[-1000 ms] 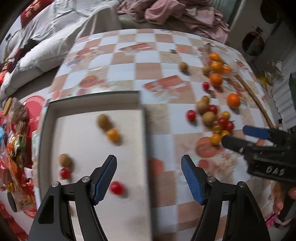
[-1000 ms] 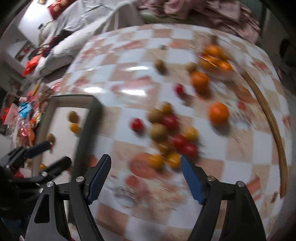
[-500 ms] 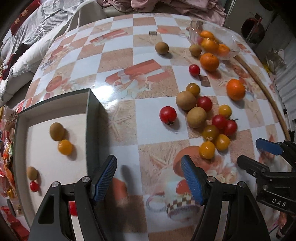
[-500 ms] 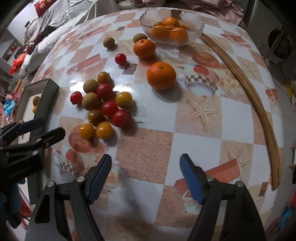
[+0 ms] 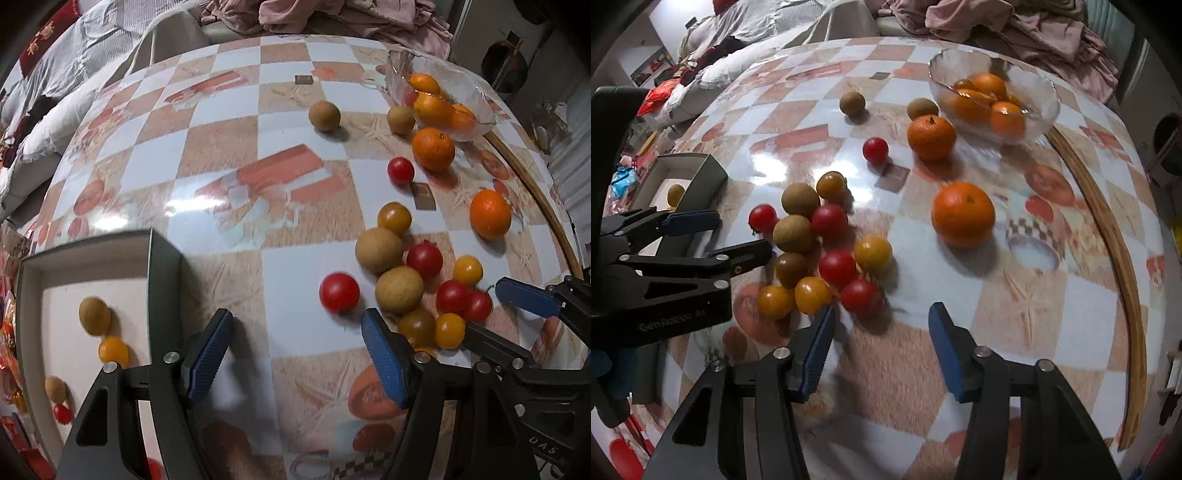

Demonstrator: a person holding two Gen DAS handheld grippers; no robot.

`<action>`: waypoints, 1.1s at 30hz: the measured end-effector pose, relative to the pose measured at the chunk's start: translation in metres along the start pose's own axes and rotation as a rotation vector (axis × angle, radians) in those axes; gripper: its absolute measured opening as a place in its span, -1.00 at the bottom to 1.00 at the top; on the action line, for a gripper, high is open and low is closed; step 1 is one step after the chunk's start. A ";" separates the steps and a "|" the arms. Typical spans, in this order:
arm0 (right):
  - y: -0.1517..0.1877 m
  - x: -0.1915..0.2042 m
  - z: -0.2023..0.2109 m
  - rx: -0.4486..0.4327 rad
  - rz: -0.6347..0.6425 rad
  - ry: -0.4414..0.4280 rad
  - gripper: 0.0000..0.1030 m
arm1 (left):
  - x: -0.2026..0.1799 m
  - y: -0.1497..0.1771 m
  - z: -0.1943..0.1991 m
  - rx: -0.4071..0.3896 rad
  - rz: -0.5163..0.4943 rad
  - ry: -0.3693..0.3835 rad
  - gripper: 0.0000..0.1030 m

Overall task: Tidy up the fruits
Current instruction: 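Grasp a red tomato with the left gripper while the right grasps another red tomato, then carry both red tomatoes over the white tray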

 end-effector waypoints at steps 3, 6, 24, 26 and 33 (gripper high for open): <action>-0.005 0.000 -0.001 -0.009 0.002 -0.004 -0.08 | -0.002 -0.004 -0.001 -0.003 0.001 -0.001 0.41; -0.009 0.001 -0.002 -0.012 -0.006 -0.028 -0.30 | -0.003 -0.006 -0.002 -0.004 0.002 -0.007 0.39; 0.003 -0.006 0.008 0.014 -0.102 -0.063 -0.37 | -0.014 0.007 0.017 0.015 0.050 0.098 -0.58; 0.004 -0.007 0.010 0.016 -0.128 -0.076 -0.37 | -0.013 0.009 0.023 0.014 0.046 0.100 -0.58; 0.009 -0.009 0.021 0.019 -0.167 -0.091 -0.37 | -0.011 0.015 0.051 -0.008 0.038 0.118 -0.58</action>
Point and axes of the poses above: each gripper's, at about its wrist camera, not at the fingertips, and z roughly against the way its jaws point, x to its left, y to its underside, the point moved 10 cm from there along -z, roughly the way its jaws point, and after that the axes turned 9 degrees about z, right-handed, at the moved point
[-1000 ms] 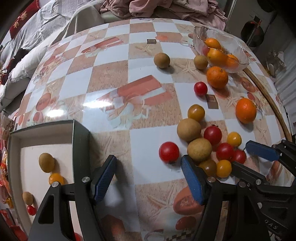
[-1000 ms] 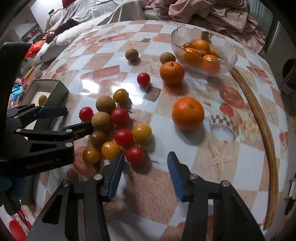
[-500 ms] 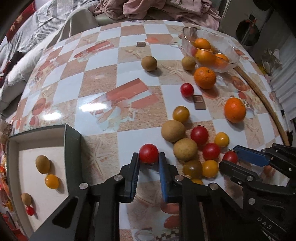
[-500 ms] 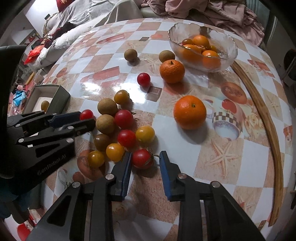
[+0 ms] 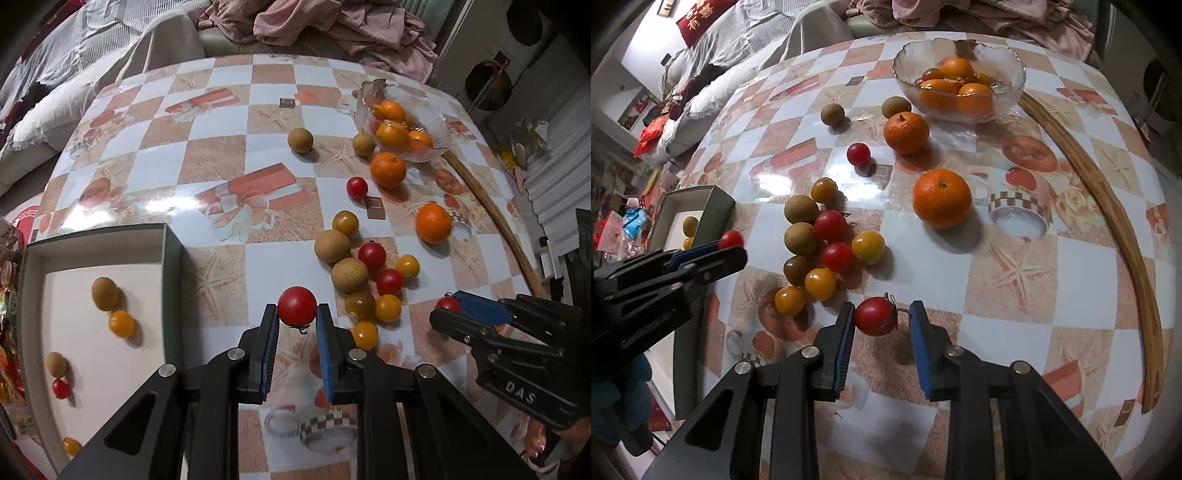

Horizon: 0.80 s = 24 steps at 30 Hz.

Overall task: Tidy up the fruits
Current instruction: 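Carry both red tomatoes over the white tray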

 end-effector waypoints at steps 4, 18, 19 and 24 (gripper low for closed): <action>-0.001 0.006 0.007 -0.003 0.008 0.001 -0.37 | 0.004 0.005 0.017 -0.015 -0.008 -0.001 -0.58; -0.013 0.080 0.015 -0.006 0.105 -0.053 -0.37 | 0.081 0.033 0.070 -0.075 0.090 -0.054 -0.58; -0.014 0.086 0.013 -0.005 0.113 -0.059 -0.37 | 0.090 0.037 0.071 -0.074 0.104 -0.064 -0.58; -0.020 0.125 0.007 0.005 0.169 -0.088 -0.37 | 0.133 0.057 0.075 -0.063 0.180 -0.098 -0.58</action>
Point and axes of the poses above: each gripper's, at about its wrist camera, not at the fingertips, and z roughly against the way its jaws point, x to its left, y to its underside, the point moved 10 cm from there along -z, roughly the way its jaws point, and after that the axes turned 9 degrees about z, right-handed, at the moved point
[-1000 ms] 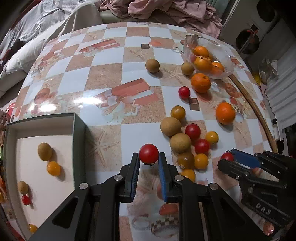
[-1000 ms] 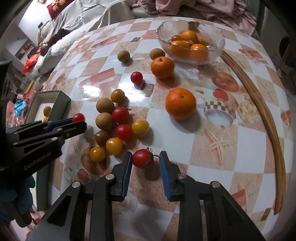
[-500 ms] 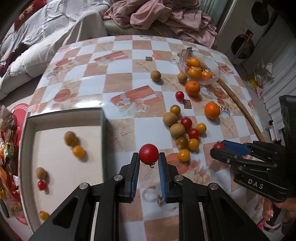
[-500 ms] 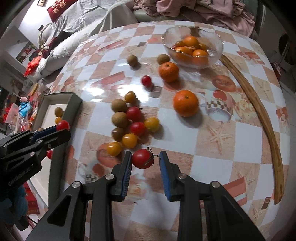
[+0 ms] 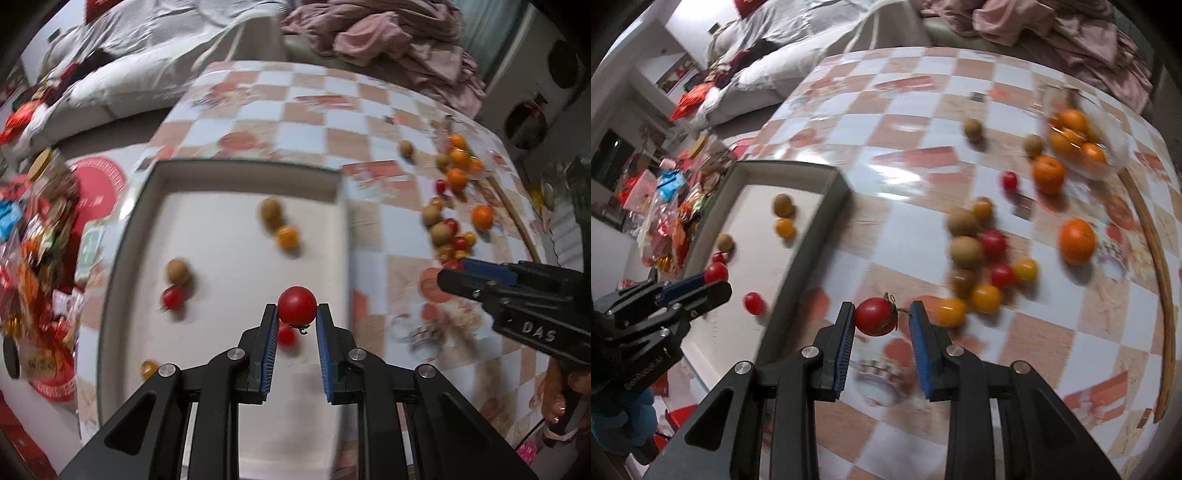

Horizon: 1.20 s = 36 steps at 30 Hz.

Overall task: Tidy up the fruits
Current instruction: 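Carry both red tomatoes over the white tray, then open both grippers to release the red tomatoes into the tray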

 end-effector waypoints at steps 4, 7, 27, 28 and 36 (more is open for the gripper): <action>-0.010 0.030 -0.009 0.010 0.049 -0.024 -0.37 | 0.026 0.008 -0.003 0.007 0.034 -0.029 -0.58; -0.016 0.049 -0.016 0.018 0.078 -0.042 -0.37 | 0.044 0.013 -0.007 0.011 0.058 -0.045 -0.58; -0.051 0.110 -0.088 0.132 0.189 -0.052 -0.37 | 0.073 0.025 -0.042 0.054 0.048 -0.075 -0.58; -0.050 0.110 -0.090 0.137 0.192 -0.047 -0.37 | 0.073 0.026 -0.043 0.056 0.045 -0.074 -0.58; -0.045 0.109 -0.101 0.162 0.215 -0.008 -0.34 | 0.072 0.030 -0.045 0.066 0.021 -0.093 -0.57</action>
Point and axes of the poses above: each gripper's, at about its wrist camera, not at the fingertips, and z roughly against the way its jaws point, x to its left, y to its underside, the point moved 10 cm from there along -z, roughly the way its jaws point, and after that the axes turned 9 degrees about z, right-handed, at the moved point
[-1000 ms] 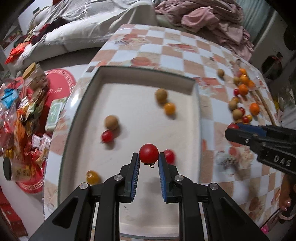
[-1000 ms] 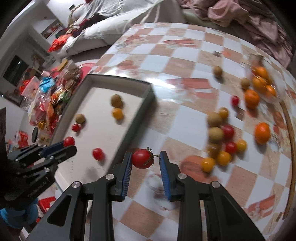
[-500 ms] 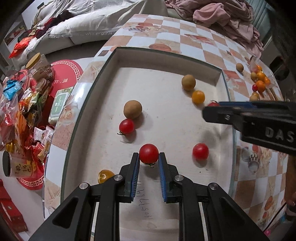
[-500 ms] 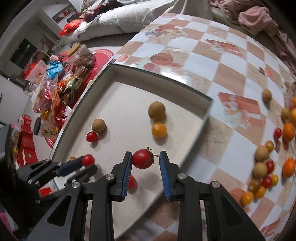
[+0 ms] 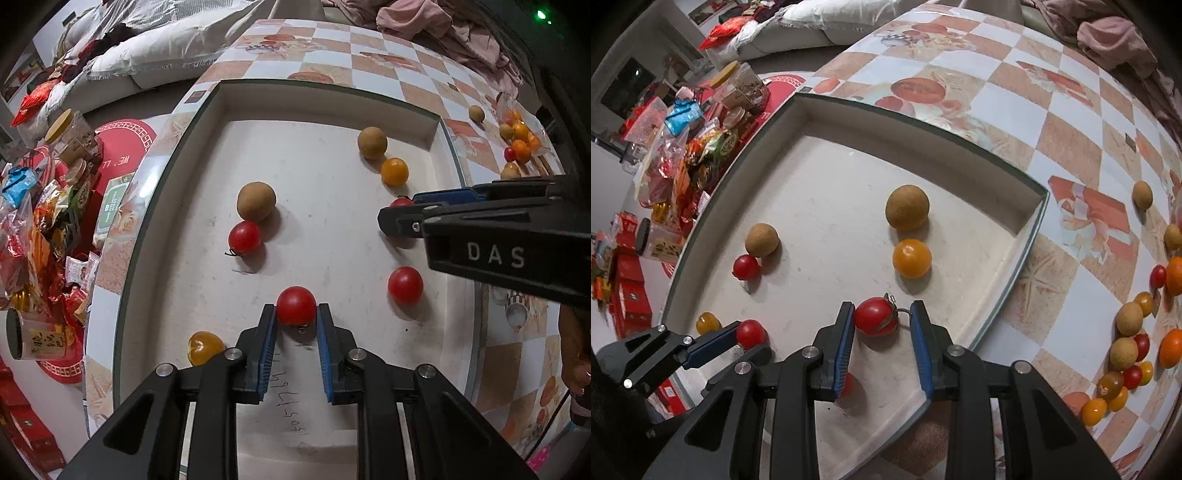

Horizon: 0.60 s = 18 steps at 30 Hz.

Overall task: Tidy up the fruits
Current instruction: 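Open both grippers to release the red tomatoes into the tray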

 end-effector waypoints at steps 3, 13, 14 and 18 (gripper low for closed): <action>-0.001 0.001 0.000 0.003 0.008 0.003 -0.32 | 0.000 -0.001 0.000 0.008 0.006 0.001 -0.53; -0.004 0.006 -0.003 0.004 0.010 -0.020 0.00 | 0.002 -0.005 0.008 -0.009 0.005 -0.004 0.10; -0.003 0.007 -0.002 0.003 0.007 -0.026 0.16 | 0.003 -0.004 0.008 -0.004 0.011 -0.002 0.10; -0.008 0.009 0.007 -0.032 0.005 -0.040 0.45 | 0.006 0.000 0.011 0.000 0.027 -0.006 0.15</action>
Point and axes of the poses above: each gripper's, at about its wrist camera, not at the fingertips, and z roughly against the way its jaws point, x to its left, y to its underside, the point moved 10 cm from there along -z, roughly the way its jaws point, and after that the axes turned 9 degrees about z, right-handed, at the moved point
